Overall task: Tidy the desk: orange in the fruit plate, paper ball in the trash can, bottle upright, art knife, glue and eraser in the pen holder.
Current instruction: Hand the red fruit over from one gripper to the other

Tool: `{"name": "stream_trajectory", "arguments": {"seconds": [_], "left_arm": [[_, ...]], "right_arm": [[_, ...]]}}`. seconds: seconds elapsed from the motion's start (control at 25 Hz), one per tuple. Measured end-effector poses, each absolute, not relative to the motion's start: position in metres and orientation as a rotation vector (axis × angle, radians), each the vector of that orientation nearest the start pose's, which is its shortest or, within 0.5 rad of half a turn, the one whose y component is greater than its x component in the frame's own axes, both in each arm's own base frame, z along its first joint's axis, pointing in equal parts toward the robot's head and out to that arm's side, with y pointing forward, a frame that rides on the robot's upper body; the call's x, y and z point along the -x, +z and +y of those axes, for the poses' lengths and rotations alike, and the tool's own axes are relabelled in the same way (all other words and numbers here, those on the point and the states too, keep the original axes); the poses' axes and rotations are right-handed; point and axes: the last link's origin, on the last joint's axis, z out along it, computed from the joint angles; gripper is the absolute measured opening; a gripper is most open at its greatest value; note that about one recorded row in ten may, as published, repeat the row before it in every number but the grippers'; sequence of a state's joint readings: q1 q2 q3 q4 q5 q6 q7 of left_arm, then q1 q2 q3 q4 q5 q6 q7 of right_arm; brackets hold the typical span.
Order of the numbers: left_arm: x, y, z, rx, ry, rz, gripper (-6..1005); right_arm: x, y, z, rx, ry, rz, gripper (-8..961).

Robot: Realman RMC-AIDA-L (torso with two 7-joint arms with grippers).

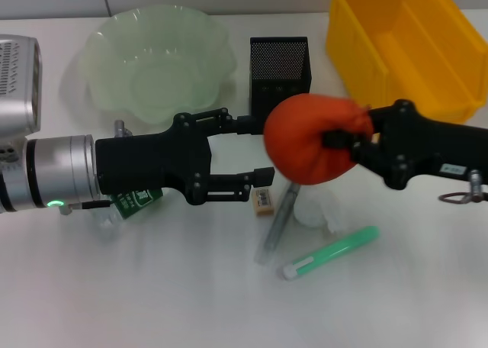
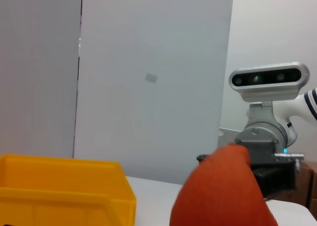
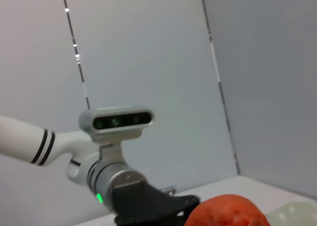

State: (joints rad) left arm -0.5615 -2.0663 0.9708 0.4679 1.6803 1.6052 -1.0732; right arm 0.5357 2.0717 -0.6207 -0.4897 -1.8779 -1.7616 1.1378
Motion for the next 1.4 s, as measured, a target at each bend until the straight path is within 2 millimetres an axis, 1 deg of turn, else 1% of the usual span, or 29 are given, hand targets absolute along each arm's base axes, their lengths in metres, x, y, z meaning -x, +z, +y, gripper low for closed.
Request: {"name": "stream_trajectory", "arguments": {"seconds": [0.04, 0.08, 0.12, 0.28, 0.52, 0.88, 1.08, 1.32, 1.4], "left_arm": [[0.225, -0.037, 0.314, 2.834, -0.961, -0.253, 702], [0.225, -0.037, 0.314, 2.833, -0.958, -0.254, 701], [0.226, -0.038, 0.315, 2.828, -0.951, -0.259, 700], [0.227, -0.038, 0.314, 2.824, -0.947, -0.265, 698], [0.229, -0.039, 0.313, 2.827, -0.945, -0.273, 694], [0.229, -0.040, 0.313, 2.833, -0.943, -0.282, 688], [0.228, -0.040, 0.313, 2.836, -0.943, -0.277, 491], [0.227, -0.040, 0.313, 2.834, -0.946, -0.276, 414], [0.227, -0.040, 0.313, 2.834, -0.947, -0.276, 397]], "right_arm": [[-0.240, -0.011, 0.305, 2.754, 1.076, 0.394, 36], [-0.240, -0.011, 0.305, 2.754, 1.076, 0.394, 37], [-0.238, -0.017, 0.306, 2.779, 1.062, 0.402, 37], [-0.236, -0.023, 0.308, 2.788, 1.048, 0.416, 37], [-0.235, -0.028, 0.308, 2.793, 1.052, 0.410, 36], [-0.235, -0.029, 0.308, 2.787, 1.047, 0.414, 36], [-0.236, -0.029, 0.311, 2.777, 1.035, 0.434, 39], [-0.238, -0.029, 0.313, 2.756, 1.028, 0.468, 42], [-0.238, -0.029, 0.313, 2.756, 1.027, 0.469, 89]]}}
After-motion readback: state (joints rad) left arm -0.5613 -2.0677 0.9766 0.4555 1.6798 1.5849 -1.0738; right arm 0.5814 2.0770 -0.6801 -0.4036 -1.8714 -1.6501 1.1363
